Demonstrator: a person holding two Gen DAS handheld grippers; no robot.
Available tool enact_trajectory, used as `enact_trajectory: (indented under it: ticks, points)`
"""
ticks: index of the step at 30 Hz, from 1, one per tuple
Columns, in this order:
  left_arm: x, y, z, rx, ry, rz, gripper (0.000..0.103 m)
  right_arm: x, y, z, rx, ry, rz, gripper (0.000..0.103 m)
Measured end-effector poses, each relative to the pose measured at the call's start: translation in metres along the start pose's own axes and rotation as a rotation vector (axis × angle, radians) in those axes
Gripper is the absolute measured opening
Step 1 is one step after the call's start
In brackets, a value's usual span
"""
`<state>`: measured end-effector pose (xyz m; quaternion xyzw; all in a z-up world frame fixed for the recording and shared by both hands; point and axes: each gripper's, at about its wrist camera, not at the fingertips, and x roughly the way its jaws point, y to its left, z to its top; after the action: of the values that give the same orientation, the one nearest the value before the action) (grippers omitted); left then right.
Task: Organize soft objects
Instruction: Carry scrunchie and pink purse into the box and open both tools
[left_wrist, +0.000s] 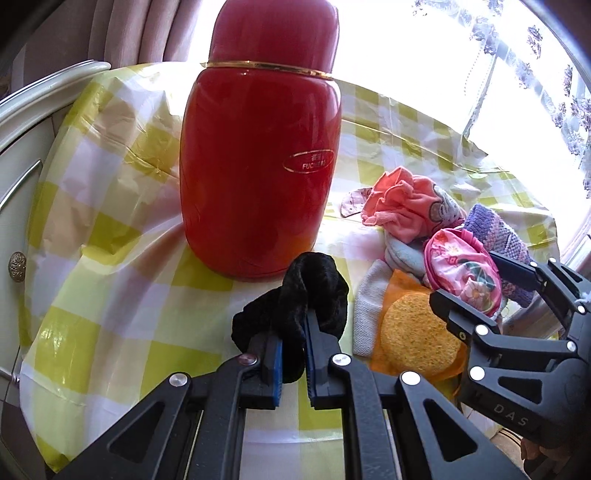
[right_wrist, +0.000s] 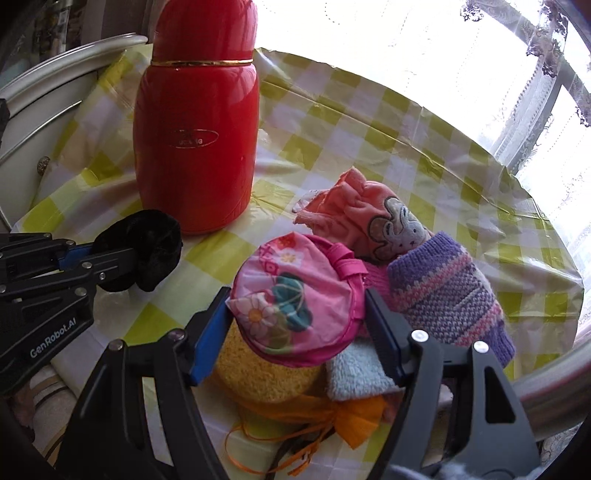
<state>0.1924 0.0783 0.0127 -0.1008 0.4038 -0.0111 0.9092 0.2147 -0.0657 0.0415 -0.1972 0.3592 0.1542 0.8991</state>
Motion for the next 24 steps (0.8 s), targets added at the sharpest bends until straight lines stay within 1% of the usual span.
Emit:
enact_trajectory:
  ticks: [7, 14, 19, 24]
  points:
    - [-0.031, -0.018, -0.011, -0.011, -0.040, -0.048, 0.010, -0.052, -0.005, -0.017, 0.038, -0.052, 0.036, 0.073]
    - [-0.060, -0.045, -0.025, 0.008, -0.063, -0.126, 0.010, -0.096, -0.019, -0.048, 0.091, -0.053, 0.056, 0.073]
    - [-0.080, -0.071, -0.035, 0.046, -0.069, -0.179, 0.010, -0.120, -0.039, -0.075, 0.133, -0.043, 0.043, 0.073]
    - [-0.097, -0.105, -0.048, 0.099, -0.067, -0.245, 0.010, -0.143, -0.071, -0.107, 0.210, -0.024, 0.010, 0.073]
